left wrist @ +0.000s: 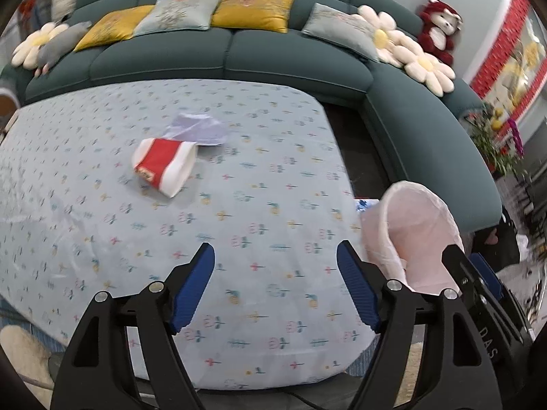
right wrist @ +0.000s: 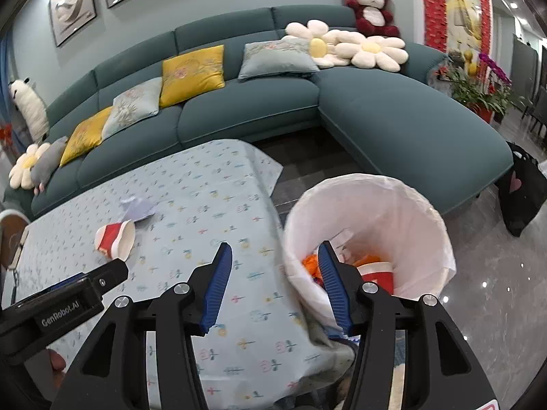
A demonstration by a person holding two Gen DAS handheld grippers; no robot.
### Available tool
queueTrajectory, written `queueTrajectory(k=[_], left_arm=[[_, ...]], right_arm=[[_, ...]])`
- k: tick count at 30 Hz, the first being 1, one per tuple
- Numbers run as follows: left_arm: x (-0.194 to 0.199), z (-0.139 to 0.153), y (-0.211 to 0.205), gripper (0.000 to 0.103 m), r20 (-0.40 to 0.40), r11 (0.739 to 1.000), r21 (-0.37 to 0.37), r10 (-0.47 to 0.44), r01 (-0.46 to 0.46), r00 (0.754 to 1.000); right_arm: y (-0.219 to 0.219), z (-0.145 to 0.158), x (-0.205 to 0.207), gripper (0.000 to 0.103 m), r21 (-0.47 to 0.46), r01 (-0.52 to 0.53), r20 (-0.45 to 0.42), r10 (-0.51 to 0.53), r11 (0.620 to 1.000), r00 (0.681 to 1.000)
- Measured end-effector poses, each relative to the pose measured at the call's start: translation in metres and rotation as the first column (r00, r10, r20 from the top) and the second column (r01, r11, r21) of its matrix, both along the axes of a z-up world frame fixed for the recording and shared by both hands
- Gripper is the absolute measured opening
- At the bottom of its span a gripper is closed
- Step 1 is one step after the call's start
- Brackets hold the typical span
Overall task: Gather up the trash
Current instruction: 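Move both tools back toward the last paper cup on the table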
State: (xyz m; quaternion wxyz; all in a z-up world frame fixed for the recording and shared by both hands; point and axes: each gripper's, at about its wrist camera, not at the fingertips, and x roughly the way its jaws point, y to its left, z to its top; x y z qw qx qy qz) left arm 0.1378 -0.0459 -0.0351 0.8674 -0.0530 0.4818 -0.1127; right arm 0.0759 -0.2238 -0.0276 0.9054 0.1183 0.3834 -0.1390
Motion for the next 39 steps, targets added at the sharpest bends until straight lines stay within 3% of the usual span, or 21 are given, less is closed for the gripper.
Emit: queueTrajectory(k=[20, 24, 39], left_arm=[[0.018, -0.016, 0.087, 0.084, -0.005, 0.991, 0.042, 0.126, -0.126, 0.992], [0.03, -0.023, 0.099, 0.088, 0.006, 0.988, 0.093, 0.123, -0.123, 0.992], [0.113, -0.073, 0.107, 0.09, -0.089, 0.988, 0.138, 0.08, -0.067, 0.993]], right_arm=[[0.071, -0.01, 0.025, 0.056, -0.025, -0.122, -0.047, 0.121, 0.992, 0.992], [0.08, -0.017, 0.038, 0.056, -0.014, -0.136, -0.064, 0.135, 0.991, 0.989], [0.103, -0.056, 0.113, 0.057, 0.024, -0.171, -0.137, 0.173, 0.985, 0.975]])
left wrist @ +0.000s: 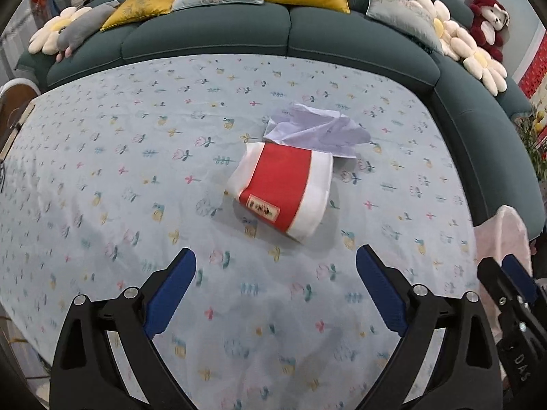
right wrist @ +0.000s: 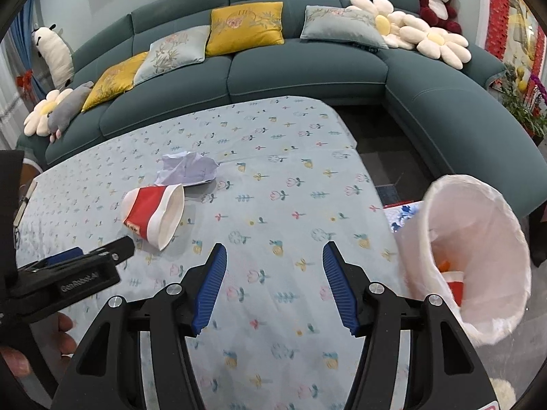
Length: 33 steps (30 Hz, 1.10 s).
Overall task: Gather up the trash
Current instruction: 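Move both tools back toward the last paper cup on the table, then grasp the red-white paper cup with the left tool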
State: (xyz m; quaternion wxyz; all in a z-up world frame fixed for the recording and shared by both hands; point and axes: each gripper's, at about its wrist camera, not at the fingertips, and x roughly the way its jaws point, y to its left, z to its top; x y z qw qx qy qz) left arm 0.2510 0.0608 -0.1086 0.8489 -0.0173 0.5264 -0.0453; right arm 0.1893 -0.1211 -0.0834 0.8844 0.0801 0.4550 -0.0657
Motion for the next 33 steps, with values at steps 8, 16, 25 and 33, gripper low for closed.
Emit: queueTrajectory(k=[8, 16, 25, 33], left_arm=[[0.035, -0.029, -0.006, 0.09, -0.031, 1.0, 0.016, -0.013, 0.014, 0.999], [0.05, -0.047, -0.007, 0.063, -0.077, 0.999, -0.019, -0.04, 0.038, 0.996], [0.045, -0.041, 0.022, 0.01, -0.082, 0.994, -0.106, 0.02, -0.028, 0.996], [0.049, -0.037, 0.047, 0.003, -0.074, 0.99, -0.117, 0.071, -0.08, 0.995]], right_arm=[[0.005, -0.019, 0.033, 0.057, 0.006, -0.012, -0.03, 0.012, 1.0, 0.999], [0.011, -0.035, 0.053, 0.057, 0.015, -0.021, -0.056, 0.022, 1.0, 0.998], [0.029, -0.035, 0.087, 0.057, 0.043, -0.07, -0.039, 0.071, 0.997, 0.997], [0.049, -0.041, 0.127, 0.057, 0.028, -0.13, -0.041, 0.131, 0.991, 0.991]])
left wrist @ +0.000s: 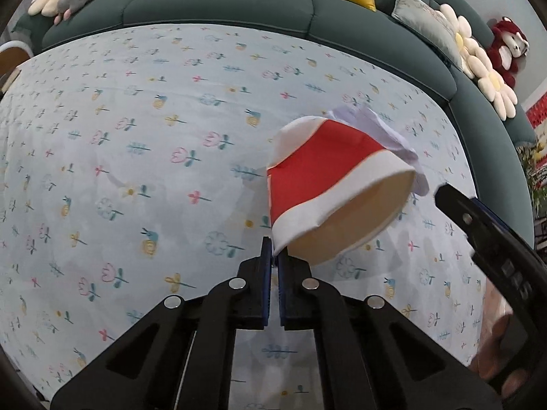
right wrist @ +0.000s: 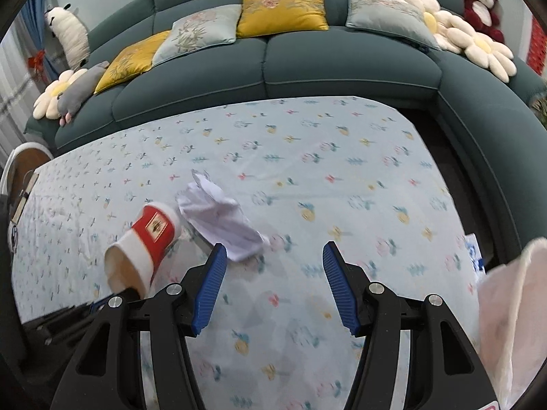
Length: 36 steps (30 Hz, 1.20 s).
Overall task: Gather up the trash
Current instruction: 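Grasp the red-white paper cup with the left tool, then carry the paper cup over the white bin with the left tool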
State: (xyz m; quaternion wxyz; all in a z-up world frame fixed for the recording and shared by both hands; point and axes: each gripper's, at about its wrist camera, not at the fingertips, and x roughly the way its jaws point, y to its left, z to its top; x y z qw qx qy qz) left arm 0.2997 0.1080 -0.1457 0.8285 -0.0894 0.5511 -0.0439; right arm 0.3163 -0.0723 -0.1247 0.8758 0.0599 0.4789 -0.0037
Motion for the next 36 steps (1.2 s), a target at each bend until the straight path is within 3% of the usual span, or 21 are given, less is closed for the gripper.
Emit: queueTrajectory(k=[9, 13, 17, 25, 36], left_arm=[[0.002, 0.005, 0.013, 0.003, -0.001, 0.999, 0.007, 0.039, -0.039, 0.999], [0.004, 0.007, 0.013, 0.003, -0.003, 0.999, 0.014, 0.043, -0.043, 0.999], [0.001, 0.012, 0.01, 0.003, 0.003, 0.999, 0.012, 0.039, -0.039, 0.999], [-0.018, 0.034, -0.013, 0.003, 0.026, 1.0, -0.011, 0.015, -0.014, 1.0], [-0.064, 0.081, -0.089, 0.003, 0.093, 0.995, -0.039, -0.092, 0.096, 0.991]], right_arm=[[0.019, -0.02, 0.029, 0.05, 0.011, -0.037, -0.049, 0.037, 0.999, 0.998], [0.023, -0.03, 0.033, 0.016, 0.028, -0.05, -0.089, 0.052, 0.998, 0.995], [0.022, -0.023, 0.02, 0.003, 0.051, -0.055, -0.072, 0.058, 0.997, 0.996], [0.003, 0.002, -0.021, 0.002, 0.091, -0.03, -0.039, 0.034, 0.995, 0.999], [-0.056, 0.051, -0.079, 0.002, 0.097, 0.046, 0.042, -0.05, 0.994, 0.998]])
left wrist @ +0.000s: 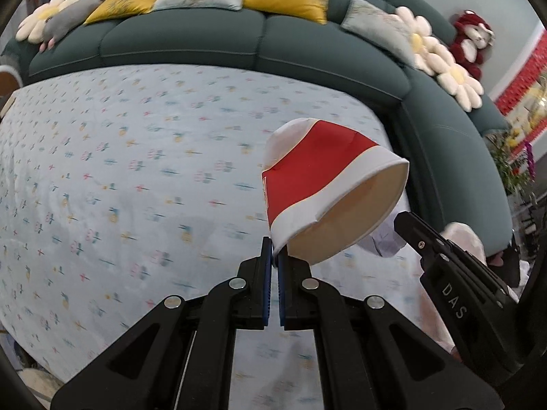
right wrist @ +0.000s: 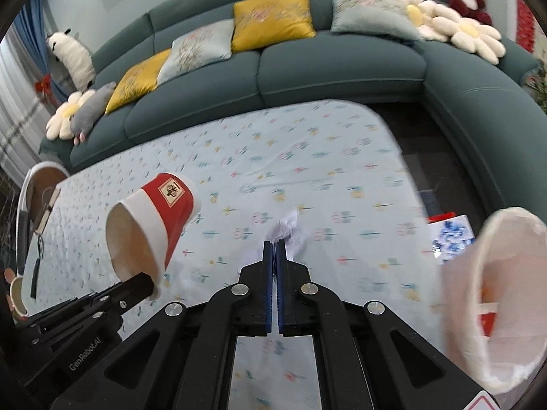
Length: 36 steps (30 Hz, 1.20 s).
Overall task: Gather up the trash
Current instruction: 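Carry the paper cup over the white bin with the left tool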
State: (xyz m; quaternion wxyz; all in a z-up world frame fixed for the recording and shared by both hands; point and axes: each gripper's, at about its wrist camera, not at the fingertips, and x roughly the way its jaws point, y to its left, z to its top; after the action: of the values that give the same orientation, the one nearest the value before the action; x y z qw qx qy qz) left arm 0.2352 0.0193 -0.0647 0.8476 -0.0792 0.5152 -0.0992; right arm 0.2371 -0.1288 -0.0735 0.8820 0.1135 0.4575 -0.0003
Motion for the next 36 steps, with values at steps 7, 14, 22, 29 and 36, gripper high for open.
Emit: queueTrajectory(k=[7, 14, 22, 29, 36], left_arm=[[-0.032, 0.026, -0.054, 0.003, 0.036, 0.996, -0.009, -0.087, 0.088, 0.996], [-0.064, 0.04, -0.105, 0.003, 0.061, 0.983, 0.003, -0.184, 0.184, 0.981], [-0.085, 0.042, -0.155, 0.003, 0.064, 0.963, 0.019, -0.269, 0.268, 0.961], [-0.097, 0.042, -0.19, 0.003, 0.062, 0.945, 0.039, -0.328, 0.326, 0.943], [-0.099, 0.033, -0.214, 0.003, 0.041, 0.93, 0.051, -0.367, 0.365, 0.929]], right_arm=[[-0.055, 0.032, -0.046, 0.002, 0.0, 0.082, 0.065, -0.082, 0.997, 0.994], [-0.105, 0.052, -0.09, 0.002, 0.0, 0.159, 0.112, -0.158, 0.987, 0.981], [-0.16, 0.063, -0.129, 0.002, -0.005, 0.242, 0.139, -0.239, 0.97, 0.961], [-0.2, 0.06, -0.151, 0.002, -0.009, 0.302, 0.137, -0.298, 0.953, 0.945], [-0.223, 0.051, -0.16, 0.005, 0.006, 0.353, 0.112, -0.352, 0.936, 0.929]])
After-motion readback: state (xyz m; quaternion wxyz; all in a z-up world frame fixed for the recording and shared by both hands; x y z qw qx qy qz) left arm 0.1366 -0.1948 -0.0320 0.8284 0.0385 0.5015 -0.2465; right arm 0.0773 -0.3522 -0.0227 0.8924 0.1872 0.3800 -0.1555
